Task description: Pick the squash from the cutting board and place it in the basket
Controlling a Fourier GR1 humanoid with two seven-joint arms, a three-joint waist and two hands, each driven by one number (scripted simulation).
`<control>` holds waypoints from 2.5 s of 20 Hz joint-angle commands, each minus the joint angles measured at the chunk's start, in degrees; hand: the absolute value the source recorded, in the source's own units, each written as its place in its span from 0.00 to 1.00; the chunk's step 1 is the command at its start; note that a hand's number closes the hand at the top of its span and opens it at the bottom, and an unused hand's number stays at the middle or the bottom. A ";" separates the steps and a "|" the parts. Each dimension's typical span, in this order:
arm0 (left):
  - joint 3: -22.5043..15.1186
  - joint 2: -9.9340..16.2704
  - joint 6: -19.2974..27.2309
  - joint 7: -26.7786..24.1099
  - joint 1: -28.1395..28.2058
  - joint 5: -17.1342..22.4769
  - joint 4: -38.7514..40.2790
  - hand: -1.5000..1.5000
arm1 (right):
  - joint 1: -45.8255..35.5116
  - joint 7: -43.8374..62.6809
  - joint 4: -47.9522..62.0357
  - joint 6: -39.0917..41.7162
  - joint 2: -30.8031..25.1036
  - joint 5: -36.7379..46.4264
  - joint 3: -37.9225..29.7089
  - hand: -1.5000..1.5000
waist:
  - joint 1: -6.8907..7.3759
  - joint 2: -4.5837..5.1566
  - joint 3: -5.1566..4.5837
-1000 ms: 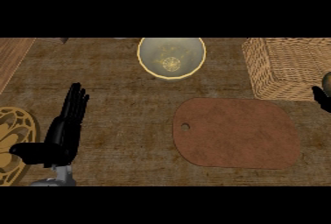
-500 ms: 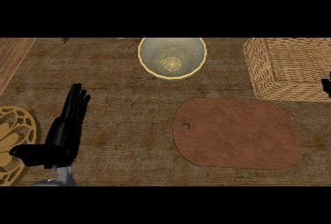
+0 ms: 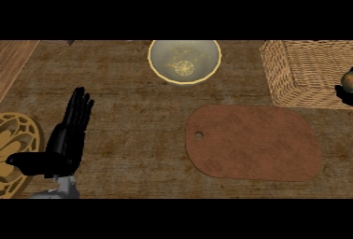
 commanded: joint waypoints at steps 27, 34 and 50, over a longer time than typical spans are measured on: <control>-0.96 -1.02 -0.76 1.30 -0.55 -0.88 -0.19 0.50 | -9.72 -23.68 32.92 -8.74 -6.39 -7.35 -10.78 0.00 | 1.06 0.48 0.18; -1.34 -2.27 0.82 -0.30 0.16 -2.39 0.48 0.50 | -11.51 -21.43 30.35 -13.50 -7.52 -10.23 -12.85 0.00 | 0.10 0.11 0.04; 0.59 -1.06 -0.78 -0.76 0.12 -0.72 0.56 0.50 | -7.53 -22.48 34.82 4.22 -26.60 -19.34 -21.15 0.00 | 0.64 0.49 0.18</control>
